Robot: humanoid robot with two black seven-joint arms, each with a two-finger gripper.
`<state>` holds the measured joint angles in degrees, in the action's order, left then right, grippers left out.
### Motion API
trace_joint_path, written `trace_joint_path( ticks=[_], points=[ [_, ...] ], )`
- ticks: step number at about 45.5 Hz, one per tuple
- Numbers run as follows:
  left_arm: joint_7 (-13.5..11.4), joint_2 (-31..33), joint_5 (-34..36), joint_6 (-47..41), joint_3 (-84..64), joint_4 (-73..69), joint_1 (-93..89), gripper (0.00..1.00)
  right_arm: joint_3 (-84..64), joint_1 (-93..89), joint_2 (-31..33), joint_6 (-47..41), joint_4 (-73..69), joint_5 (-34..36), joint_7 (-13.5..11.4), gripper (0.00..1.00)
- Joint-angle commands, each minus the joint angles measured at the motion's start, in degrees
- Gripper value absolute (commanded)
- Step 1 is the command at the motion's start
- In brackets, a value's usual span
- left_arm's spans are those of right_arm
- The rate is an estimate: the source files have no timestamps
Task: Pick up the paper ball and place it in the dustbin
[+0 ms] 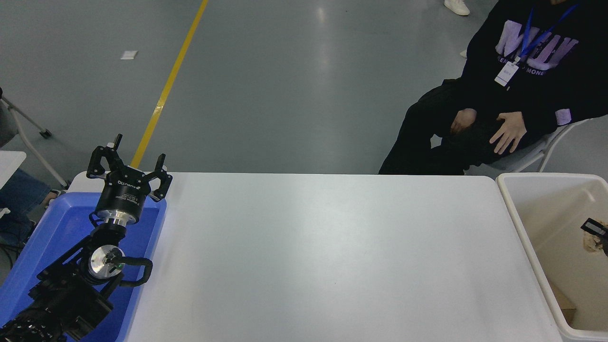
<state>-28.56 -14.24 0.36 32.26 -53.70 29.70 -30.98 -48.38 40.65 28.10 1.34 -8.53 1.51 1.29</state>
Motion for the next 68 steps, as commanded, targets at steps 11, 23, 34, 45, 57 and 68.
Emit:
trace_joint_path(
  ticks=[11, 23, 34, 45, 57, 68],
  points=[
    [0.0, 0.0, -0.01, -0.01, 0.0, 0.0, -0.05, 0.98, 2.94, -5.23, -2.17, 1.56, 6.06, 0.16, -1.56, 0.0],
    [0.0, 0.0, -0.01, -0.01, 0.0, 0.0, -0.05, 0.98, 2.94, -5.14, -2.26, 1.56, 6.15, 0.34, -1.56, 0.0],
    [0.0, 0.0, -0.01, -0.01, 0.0, 0.0, -0.05, 0.98, 3.47, -4.71, -2.17, 5.59, 6.24, 0.43, -1.47, 0.69],
    [0.0, 0.0, -0.01, -0.01, 0.0, 0.0, -0.05, 0.98, 4.44, -5.23, -2.26, 11.05, 5.54, 0.43, -1.47, 0.96],
    [0.0, 0.0, -0.01, -0.01, 0.0, 0.0, -0.05, 0.98, 4.35, -5.14, -2.26, 11.58, 5.54, 0.43, -1.47, 0.96],
    [0.0, 0.0, -0.01, -0.01, 0.0, 0.0, -0.05, 0.98, 4.35, -5.14, -2.26, 11.67, 5.54, 0.43, -1.47, 0.96]
  ],
)
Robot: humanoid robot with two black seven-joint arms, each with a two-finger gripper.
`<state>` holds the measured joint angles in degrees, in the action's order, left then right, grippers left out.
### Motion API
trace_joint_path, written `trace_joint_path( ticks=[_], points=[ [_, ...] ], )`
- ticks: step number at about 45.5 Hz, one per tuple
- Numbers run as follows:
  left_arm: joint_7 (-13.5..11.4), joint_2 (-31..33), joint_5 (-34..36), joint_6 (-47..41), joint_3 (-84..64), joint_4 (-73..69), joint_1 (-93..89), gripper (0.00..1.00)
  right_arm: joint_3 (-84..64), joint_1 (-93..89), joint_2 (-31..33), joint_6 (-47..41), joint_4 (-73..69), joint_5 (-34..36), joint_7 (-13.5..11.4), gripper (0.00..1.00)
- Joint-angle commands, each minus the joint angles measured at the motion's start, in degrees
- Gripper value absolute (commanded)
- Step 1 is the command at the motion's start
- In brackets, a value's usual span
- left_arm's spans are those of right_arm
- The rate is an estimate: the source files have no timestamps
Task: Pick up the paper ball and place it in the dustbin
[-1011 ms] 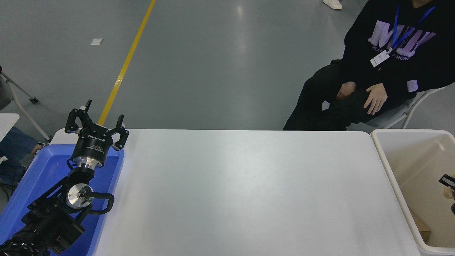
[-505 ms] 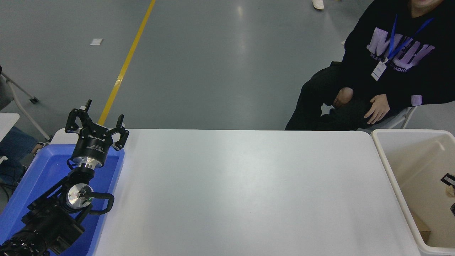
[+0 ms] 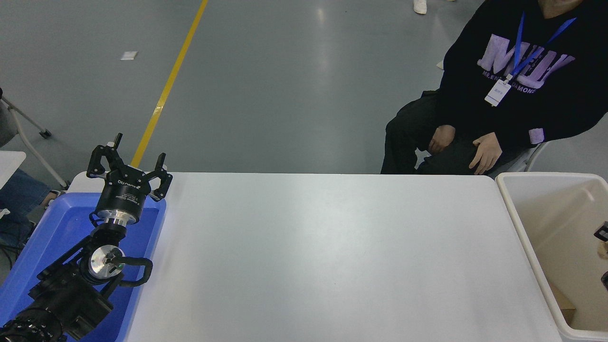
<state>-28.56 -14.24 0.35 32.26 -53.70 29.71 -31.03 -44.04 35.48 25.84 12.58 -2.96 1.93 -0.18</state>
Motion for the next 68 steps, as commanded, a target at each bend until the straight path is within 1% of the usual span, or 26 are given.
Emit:
trace_joint_path(
  ticks=[1, 10, 15, 17, 25, 28, 38, 43, 47, 50, 57, 61, 64, 68],
  points=[
    [0.0, 0.0, 0.0, 0.0, 0.0, 0.0, 0.0, 0.98, 0.01, 0.03, 0.0, 0.42, -0.03, 0.0, 0.0, 0.96],
    [0.0, 0.0, 0.0, 0.0, 0.0, 0.0, 0.0, 0.98, 0.1, 1.0, 0.52, 0.34, -1.35, 0.09, 0.0, 0.96],
    [0.0, 0.0, 0.0, 0.0, 0.0, 0.0, 0.0, 0.98, 0.8, 4.15, 1.66, 0.16, -6.96, 0.09, 0.09, 0.97],
    [0.0, 0.0, 0.0, 0.0, 0.0, 0.0, 0.0, 0.98, 0.71, 6.09, 3.85, 0.07, -10.73, 0.09, 0.09, 0.99],
    [0.0, 0.0, 0.0, 0.0, 0.0, 0.0, 0.0, 0.98, -2.09, 19.09, 15.28, -0.45, -34.8, -0.08, 0.09, 1.0],
    [0.0, 0.0, 0.0, 0.0, 0.09, 0.0, 0.0, 0.98, -6.65, 23.75, 17.57, -0.54, -42.29, -0.17, 0.09, 1.0],
    [0.09, 0.0, 0.0, 0.0, 0.09, 0.09, -0.09, 0.98, -28.37, 44.22, 17.4, -2.04, -61.09, 0.0, 0.26, 1.0],
    [0.17, 0.0, 0.0, 0.0, 0.09, 0.09, -0.09, 0.98, -32.16, 52.14, 17.31, -2.56, -70.24, 0.09, 0.18, 1.0],
    [0.17, 0.0, 0.0, 0.0, 0.09, 0.0, -0.09, 0.98, -33.3, 55.13, 17.23, -4.05, -72.89, 0.09, 0.18, 1.0],
    [0.17, 0.0, 0.0, 0.0, 0.09, 0.09, -0.09, 0.98, -32.69, 55.75, 17.4, -7.21, -73.07, 0.09, 0.26, 1.0],
    [0.17, 0.0, 0.0, 0.0, 0.09, 0.0, -0.09, 0.98, -28.82, 58.73, 19.51, -18.1, -73.25, 0.18, 0.18, 1.0],
    [0.17, 0.0, 0.0, 0.0, 0.09, 0.0, -0.09, 0.98, -29.96, 64.0, 18.81, -27.5, -73.33, 0.0, 0.18, 1.0],
    [0.17, 0.0, 0.0, 0.0, 0.09, 0.0, -0.09, 0.98, -31.28, 67.87, 16.09, -36.37, -73.33, 0.0, 0.18, 1.0],
    [0.09, 0.0, 0.0, 0.0, 0.09, 0.0, 0.0, 0.98, -30.93, 72.27, 11.43, -45.7, -73.33, 0.0, 0.18, 1.0]
  ],
)
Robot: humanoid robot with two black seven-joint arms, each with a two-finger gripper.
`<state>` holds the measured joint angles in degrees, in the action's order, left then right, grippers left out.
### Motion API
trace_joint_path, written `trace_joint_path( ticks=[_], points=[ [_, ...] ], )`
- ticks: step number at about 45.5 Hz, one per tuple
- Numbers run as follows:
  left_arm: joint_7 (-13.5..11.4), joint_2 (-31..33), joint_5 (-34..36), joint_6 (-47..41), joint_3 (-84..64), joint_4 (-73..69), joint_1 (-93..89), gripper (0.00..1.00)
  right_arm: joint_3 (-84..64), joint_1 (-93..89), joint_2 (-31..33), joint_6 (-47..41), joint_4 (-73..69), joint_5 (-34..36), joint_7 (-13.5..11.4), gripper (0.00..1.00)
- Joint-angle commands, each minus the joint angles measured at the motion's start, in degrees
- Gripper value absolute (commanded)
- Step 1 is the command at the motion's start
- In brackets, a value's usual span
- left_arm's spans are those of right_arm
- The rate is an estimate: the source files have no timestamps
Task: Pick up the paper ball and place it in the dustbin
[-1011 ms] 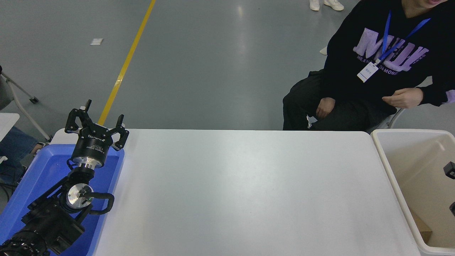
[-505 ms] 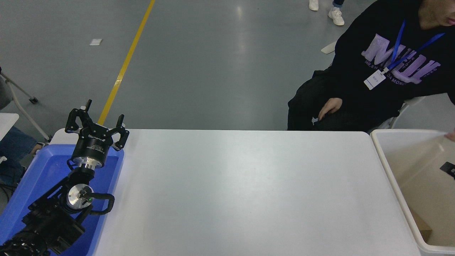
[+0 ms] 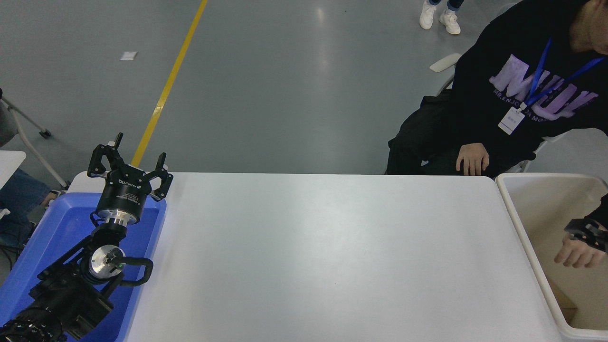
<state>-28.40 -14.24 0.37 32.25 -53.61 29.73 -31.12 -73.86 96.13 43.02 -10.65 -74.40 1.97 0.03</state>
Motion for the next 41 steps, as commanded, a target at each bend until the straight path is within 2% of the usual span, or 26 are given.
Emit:
trace_joint_path(
  ticks=[1, 7, 12, 16, 31, 41],
  points=[
    [-0.08, 0.01, -0.02, 0.0, 0.0, -0.02, 0.09, 0.98, -1.02, 12.76, -6.1, -24.22, -1.88, -0.03, -0.03, 1.0],
    [-0.08, 0.01, -0.02, 0.0, 0.0, -0.02, 0.09, 0.98, -1.55, 19.44, -12.06, -33.8, -2.85, -1.0, 0.05, 1.0],
    [-0.08, 0.01, -0.02, 0.0, 0.0, -0.02, 0.09, 0.98, -3.57, 24.01, -20.59, -34.35, -2.85, -1.79, -0.03, 1.0],
    [-0.08, 0.01, -0.02, 0.0, 0.0, -0.02, 0.09, 0.98, -4.01, 26.12, -24.73, -34.35, -2.94, -2.06, -0.03, 1.0],
    [-0.08, 0.01, -0.02, 0.0, 0.0, -0.02, 0.09, 0.98, -3.4, 31.14, -28.78, -34.35, -3.11, -1.0, 0.14, 1.0],
    [0.01, 0.01, -0.02, 0.0, 0.0, 0.07, 0.09, 0.98, -2.87, 31.49, -28.69, -34.35, -2.68, -0.56, 0.14, 1.0]
  ],
)
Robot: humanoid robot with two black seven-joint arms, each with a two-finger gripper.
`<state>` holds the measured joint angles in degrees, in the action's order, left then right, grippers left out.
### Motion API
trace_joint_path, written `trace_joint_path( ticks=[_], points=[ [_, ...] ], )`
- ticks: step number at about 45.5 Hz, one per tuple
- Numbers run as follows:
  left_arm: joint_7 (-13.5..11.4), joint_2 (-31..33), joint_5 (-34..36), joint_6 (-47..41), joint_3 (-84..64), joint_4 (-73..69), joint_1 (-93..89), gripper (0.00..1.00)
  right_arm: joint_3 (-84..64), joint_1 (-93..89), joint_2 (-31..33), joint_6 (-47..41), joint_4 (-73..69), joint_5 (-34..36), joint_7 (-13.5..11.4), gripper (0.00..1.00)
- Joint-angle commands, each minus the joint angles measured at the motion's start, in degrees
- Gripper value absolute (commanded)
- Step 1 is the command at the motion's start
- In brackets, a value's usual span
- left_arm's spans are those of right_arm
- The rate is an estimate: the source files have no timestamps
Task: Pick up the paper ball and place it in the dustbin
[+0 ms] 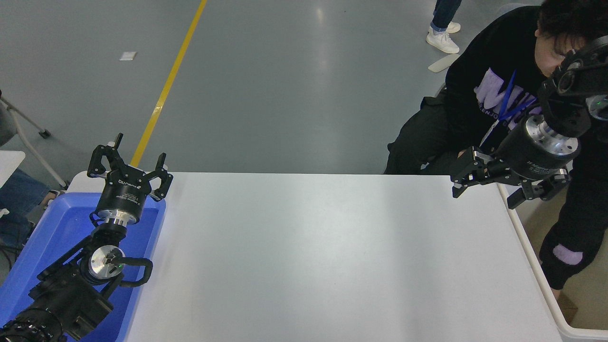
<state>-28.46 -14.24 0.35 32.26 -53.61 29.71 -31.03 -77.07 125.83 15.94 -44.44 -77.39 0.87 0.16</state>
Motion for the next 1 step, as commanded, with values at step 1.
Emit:
trace_joint_path(
  ticks=[1],
  points=[
    [0.07, 0.0, 0.0, -0.01, 0.0, 0.0, -0.09, 0.98, 0.34, 1.87, -1.53, -0.56, 0.22, 0.88, 0.01, 1.0]
  ],
)
